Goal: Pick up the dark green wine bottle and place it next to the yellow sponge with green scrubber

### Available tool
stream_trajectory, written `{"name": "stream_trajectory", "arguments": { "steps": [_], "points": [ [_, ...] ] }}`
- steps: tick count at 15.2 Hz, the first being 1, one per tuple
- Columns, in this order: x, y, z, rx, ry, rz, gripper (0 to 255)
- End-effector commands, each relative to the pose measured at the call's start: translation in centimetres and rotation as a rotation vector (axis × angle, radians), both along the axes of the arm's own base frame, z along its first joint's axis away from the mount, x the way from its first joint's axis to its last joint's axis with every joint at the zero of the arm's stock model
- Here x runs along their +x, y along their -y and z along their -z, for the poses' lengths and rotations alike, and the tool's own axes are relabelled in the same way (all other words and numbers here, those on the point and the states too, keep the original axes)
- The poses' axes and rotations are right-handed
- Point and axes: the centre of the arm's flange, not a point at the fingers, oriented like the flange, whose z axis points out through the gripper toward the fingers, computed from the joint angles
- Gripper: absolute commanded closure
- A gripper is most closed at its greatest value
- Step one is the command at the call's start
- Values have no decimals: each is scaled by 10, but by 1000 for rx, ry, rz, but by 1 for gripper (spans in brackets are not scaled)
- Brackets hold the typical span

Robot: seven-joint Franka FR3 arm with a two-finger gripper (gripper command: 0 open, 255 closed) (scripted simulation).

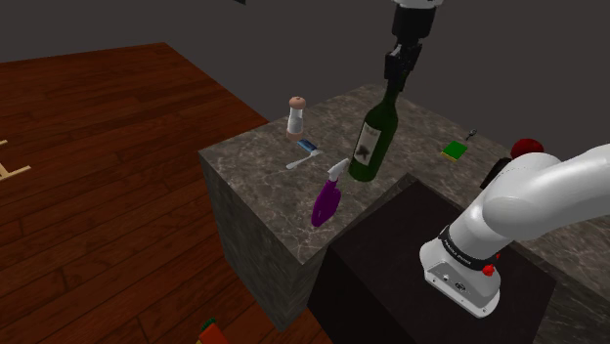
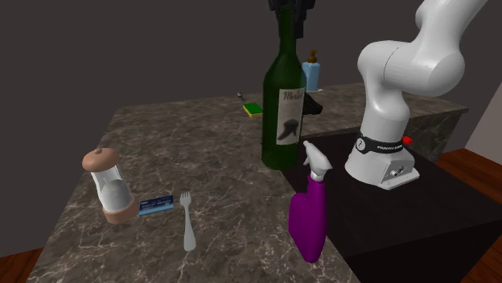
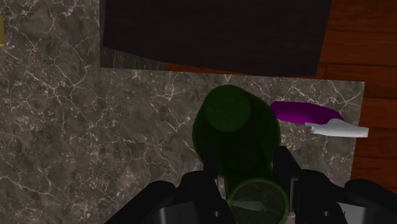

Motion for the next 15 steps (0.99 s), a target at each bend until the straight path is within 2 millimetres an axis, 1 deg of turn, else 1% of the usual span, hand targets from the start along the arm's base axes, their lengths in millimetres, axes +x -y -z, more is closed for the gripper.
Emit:
{"name": "stream_trajectory", "arguments": {
  "steps": [1,15],
  "points": [
    [0,0,-10,0,0,0,255],
    [0,0,-84,0,0,0,255]
  ]
}}
